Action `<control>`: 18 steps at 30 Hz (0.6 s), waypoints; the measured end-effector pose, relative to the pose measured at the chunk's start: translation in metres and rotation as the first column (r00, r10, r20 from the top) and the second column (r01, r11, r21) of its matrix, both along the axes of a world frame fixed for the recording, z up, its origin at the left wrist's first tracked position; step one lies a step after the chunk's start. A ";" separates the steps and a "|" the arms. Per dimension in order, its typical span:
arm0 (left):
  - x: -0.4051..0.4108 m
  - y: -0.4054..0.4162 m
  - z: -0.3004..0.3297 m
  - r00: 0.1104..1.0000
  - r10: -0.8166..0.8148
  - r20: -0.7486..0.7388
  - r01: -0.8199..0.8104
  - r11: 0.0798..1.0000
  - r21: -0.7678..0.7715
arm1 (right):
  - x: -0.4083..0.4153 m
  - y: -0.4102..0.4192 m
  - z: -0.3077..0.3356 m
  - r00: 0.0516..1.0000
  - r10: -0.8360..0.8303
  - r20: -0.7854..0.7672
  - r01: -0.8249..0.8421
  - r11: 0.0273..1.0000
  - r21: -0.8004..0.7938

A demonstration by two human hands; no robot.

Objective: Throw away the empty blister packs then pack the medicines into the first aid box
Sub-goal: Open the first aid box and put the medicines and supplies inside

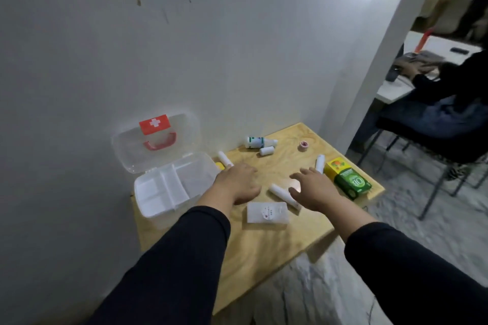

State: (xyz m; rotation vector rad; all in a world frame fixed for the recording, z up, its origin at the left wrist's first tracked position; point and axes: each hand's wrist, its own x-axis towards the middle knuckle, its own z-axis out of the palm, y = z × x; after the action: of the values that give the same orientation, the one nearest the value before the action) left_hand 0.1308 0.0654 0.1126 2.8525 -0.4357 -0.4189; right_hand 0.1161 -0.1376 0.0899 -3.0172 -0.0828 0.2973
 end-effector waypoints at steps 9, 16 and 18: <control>0.011 -0.114 -0.030 0.980 -0.080 -0.183 0.088 0.996 0.031 | 0.002 -0.138 -0.027 0.963 -0.265 -0.058 0.269 0.961 0.073; 0.038 -0.179 -0.054 0.979 -0.044 -0.201 0.049 0.999 0.018 | 0.023 -0.173 -0.074 0.902 -0.430 -0.028 0.404 0.822 0.401; 0.040 -0.188 -0.060 0.974 -0.035 -0.224 0.041 0.999 0.022 | 0.024 -0.176 -0.086 0.888 -0.461 0.002 0.403 0.778 0.482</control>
State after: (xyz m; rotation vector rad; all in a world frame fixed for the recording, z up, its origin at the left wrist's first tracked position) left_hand 0.1703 -0.1226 0.0527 2.7817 -0.4452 -0.7483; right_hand 0.1405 -0.3140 0.0039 -2.4641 0.4626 0.0359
